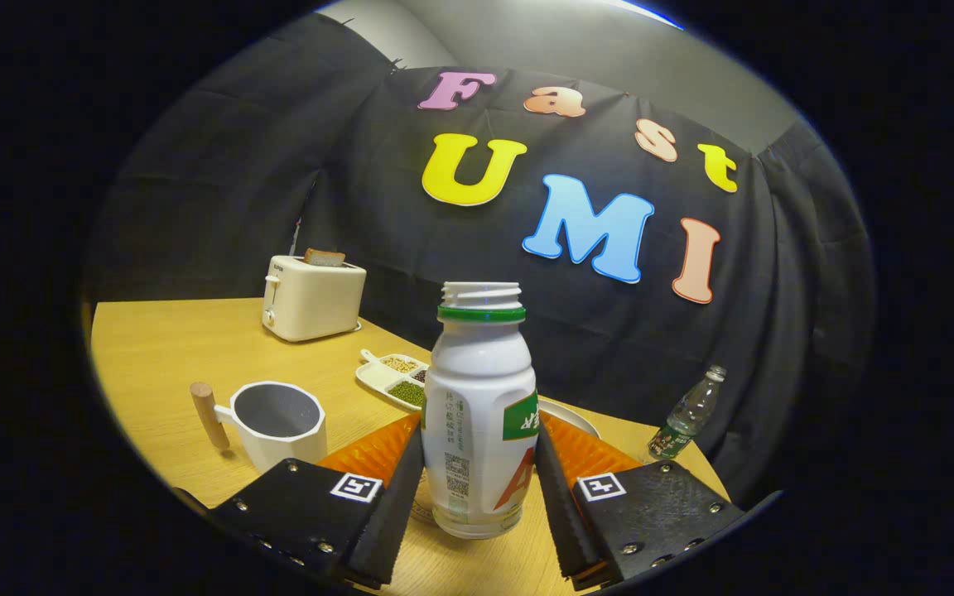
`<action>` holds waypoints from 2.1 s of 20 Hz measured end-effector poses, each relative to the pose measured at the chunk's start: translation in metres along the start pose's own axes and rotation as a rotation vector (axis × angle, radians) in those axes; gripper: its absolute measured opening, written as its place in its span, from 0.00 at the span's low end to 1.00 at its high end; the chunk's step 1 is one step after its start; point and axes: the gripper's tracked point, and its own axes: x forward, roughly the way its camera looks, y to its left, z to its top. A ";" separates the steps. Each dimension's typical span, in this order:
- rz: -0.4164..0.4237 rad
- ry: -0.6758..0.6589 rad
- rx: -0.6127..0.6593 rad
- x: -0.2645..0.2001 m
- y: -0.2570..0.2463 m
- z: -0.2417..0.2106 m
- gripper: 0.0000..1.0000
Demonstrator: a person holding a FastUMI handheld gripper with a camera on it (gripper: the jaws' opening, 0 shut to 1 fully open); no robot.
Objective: Take the bottle from table, then pour the juice into the cup, finally place the bottle on the coaster
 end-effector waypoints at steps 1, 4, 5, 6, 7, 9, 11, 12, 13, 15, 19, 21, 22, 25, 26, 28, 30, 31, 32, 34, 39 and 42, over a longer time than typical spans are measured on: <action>0.001 -0.005 0.017 0.000 -0.001 0.000 0.71; -0.003 -0.021 0.070 0.003 -0.004 0.000 0.71; -0.001 -0.027 0.090 0.004 -0.004 0.001 0.71; 0.001 -0.029 0.106 0.006 -0.003 0.000 0.71; 0.001 -0.028 0.116 0.008 -0.003 -0.001 0.70; 0.005 -0.030 0.138 0.013 -0.004 -0.003 0.70; 0.015 -0.031 0.158 0.021 -0.001 -0.005 0.70; 0.016 -0.028 0.168 0.024 0.000 -0.008 0.70; 0.019 -0.027 0.181 0.027 0.000 -0.010 0.70; 0.025 -0.028 0.205 0.033 0.002 -0.014 0.70; 0.032 -0.019 0.235 0.046 0.006 -0.027 0.71; 0.036 -0.016 0.235 0.050 0.008 -0.033 0.70; 0.041 -0.022 0.238 0.053 0.010 -0.034 0.70; 0.037 -0.021 0.224 0.056 0.013 -0.039 0.71; 0.035 -0.025 0.219 0.057 0.013 -0.039 0.71; 0.037 -0.031 0.213 0.057 0.014 -0.039 0.71; 0.037 -0.037 0.210 0.054 0.013 -0.039 0.71; 0.031 -0.035 0.210 0.056 0.011 -0.041 0.72; 0.035 -0.033 0.208 0.054 0.012 -0.041 0.73; 0.030 -0.040 0.202 0.050 0.010 -0.036 0.90; -0.069 -0.100 0.210 0.014 -0.021 0.005 0.96; -0.111 -0.134 0.228 -0.016 -0.043 0.049 0.95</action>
